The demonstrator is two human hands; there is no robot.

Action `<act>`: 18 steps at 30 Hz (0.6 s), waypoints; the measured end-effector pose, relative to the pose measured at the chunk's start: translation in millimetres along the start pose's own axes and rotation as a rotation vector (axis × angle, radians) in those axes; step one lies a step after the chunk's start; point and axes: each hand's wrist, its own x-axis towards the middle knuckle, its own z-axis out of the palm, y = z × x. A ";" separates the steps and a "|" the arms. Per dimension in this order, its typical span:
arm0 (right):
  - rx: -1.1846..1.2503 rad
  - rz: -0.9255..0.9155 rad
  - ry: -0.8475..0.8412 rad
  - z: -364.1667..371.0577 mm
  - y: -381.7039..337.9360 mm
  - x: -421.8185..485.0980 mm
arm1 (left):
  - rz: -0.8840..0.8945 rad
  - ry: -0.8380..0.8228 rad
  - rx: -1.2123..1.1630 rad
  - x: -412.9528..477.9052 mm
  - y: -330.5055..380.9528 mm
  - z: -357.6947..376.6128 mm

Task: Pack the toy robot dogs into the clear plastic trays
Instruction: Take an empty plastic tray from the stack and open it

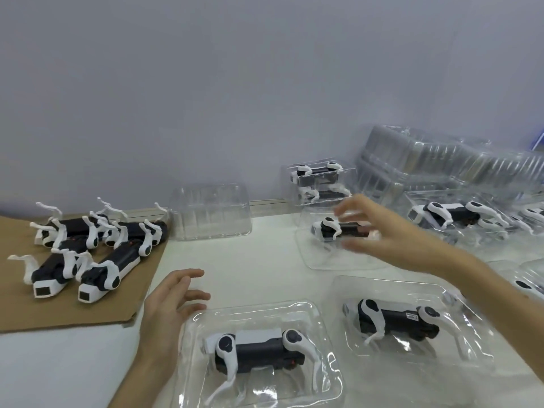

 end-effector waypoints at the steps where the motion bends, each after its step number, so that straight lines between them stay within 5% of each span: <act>1: -0.022 0.000 -0.100 -0.3 -9.0 -15.4 | -0.001 0.003 0.004 -0.3 0.1 0.2; 4: -0.256 0.233 -0.289 21.6 7.8 -55.5 | 0.009 0.002 0.013 -1.1 1.3 0.8; 9: -0.378 0.206 -0.266 34.8 18.8 -107.8 | 0.058 -0.022 0.083 -5.1 3.2 3.5; 18: -0.358 -0.135 -0.205 21.4 1.2 -77.0 | 0.053 -0.012 0.104 -9.9 5.8 3.1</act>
